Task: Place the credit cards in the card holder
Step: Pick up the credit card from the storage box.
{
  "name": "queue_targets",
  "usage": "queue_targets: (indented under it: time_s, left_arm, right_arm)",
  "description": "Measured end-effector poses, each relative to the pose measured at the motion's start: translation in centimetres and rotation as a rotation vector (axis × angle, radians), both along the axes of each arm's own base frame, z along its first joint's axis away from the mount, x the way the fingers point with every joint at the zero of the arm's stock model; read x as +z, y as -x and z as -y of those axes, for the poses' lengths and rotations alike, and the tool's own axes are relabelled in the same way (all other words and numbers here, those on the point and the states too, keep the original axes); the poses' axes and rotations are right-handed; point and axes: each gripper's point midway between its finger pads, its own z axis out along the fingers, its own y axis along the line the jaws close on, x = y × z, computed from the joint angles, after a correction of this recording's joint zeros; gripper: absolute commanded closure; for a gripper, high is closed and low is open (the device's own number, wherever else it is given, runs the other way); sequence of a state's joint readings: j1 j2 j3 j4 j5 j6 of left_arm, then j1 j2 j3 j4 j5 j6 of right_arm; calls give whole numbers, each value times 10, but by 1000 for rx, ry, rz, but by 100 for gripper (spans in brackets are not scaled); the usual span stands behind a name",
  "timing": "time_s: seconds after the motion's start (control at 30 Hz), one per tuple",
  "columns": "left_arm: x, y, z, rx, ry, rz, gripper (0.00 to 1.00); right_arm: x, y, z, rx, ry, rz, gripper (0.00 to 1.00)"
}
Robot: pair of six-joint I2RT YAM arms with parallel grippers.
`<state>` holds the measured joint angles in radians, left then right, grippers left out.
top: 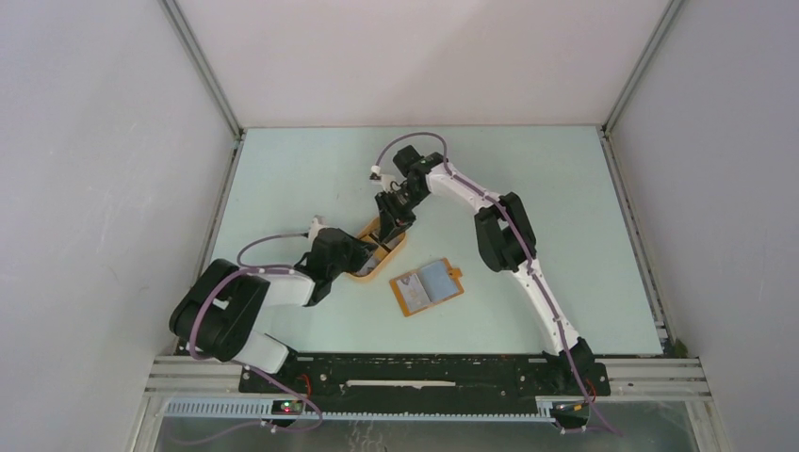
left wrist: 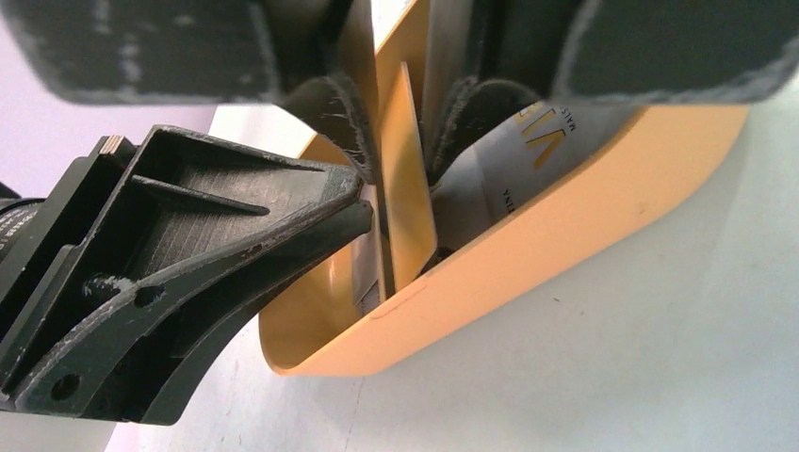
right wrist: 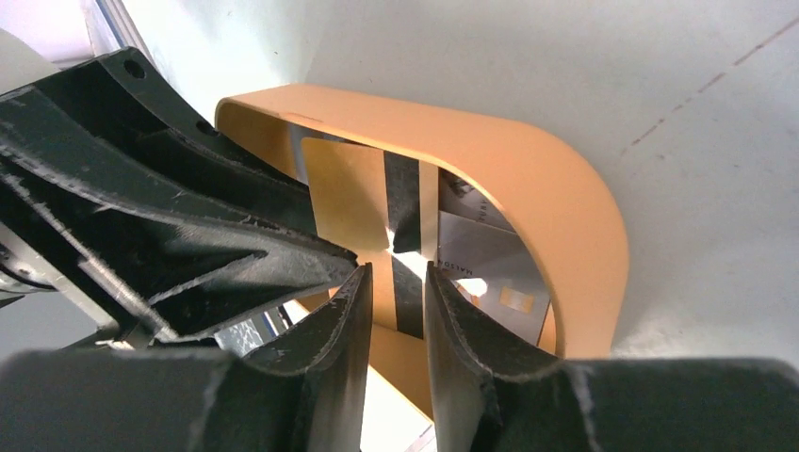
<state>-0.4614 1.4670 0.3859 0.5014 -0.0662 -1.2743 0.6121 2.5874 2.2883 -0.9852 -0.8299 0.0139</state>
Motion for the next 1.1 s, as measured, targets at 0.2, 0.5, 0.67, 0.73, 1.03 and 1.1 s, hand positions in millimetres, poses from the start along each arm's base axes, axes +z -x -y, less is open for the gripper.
queue_targets:
  time_s: [0.2, 0.5, 0.67, 0.73, 1.03, 1.1]
  left_arm:
    - [6, -4, 2, -35, -21, 50, 96]
    - [26, 0, -3, -94, -90, 164, 100]
    - [32, 3, -8, -134, -154, 220, 100]
    - [32, 6, -11, -158, -189, 242, 100]
    - [35, 19, -19, -276, -340, 360, 100]
    - [37, 20, -20, -296, -371, 387, 100]
  right_arm:
    - [6, 0, 6, 3, -12, 4, 57]
    - [44, 4, 9, 51, -82, 98, 41]
    - [82, 7, 9, 95, -160, 189, 34]
    - [95, 8, 9, 115, -190, 229, 32]
    - [92, 12, 14, 251, -254, 356, 26]
    - [90, 11, 14, 285, -271, 392, 23]
